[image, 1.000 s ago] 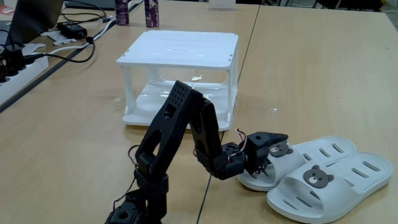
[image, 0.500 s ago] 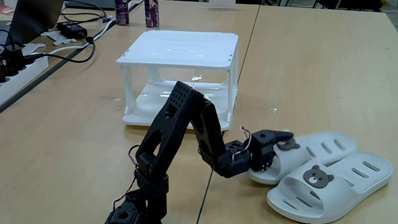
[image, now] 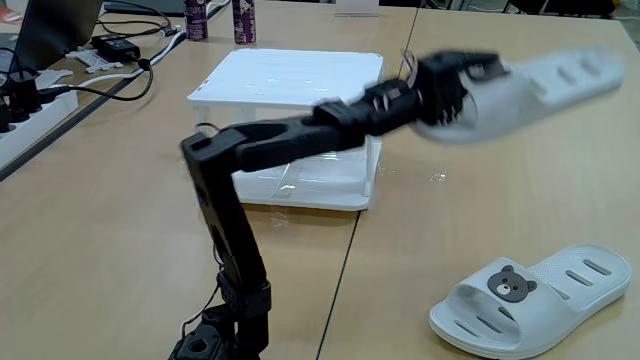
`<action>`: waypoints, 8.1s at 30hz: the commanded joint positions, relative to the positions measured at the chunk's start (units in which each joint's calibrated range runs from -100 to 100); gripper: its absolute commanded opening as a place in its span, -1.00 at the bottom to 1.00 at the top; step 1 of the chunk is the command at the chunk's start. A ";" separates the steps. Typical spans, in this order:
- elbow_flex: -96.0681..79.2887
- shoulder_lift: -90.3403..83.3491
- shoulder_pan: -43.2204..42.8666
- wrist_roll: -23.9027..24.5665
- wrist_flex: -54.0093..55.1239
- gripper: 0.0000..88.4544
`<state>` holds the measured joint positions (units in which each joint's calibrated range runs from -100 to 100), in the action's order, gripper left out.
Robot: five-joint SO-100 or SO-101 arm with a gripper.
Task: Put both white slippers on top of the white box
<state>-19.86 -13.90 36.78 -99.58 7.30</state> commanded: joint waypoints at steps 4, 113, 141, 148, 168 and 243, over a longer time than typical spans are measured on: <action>23.33 -15.09 0.31 -0.42 -21.71 -0.98; 55.17 21.01 -50.43 -0.42 -47.93 -0.33; -22.86 -23.50 -49.53 -0.42 26.53 -0.98; -59.03 -27.29 -49.53 -0.42 50.68 -0.98; -78.07 24.29 -27.73 -0.42 80.11 -0.98; -10.50 45.07 12.65 -0.42 56.81 -0.98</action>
<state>-35.49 42.02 48.16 -99.58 70.56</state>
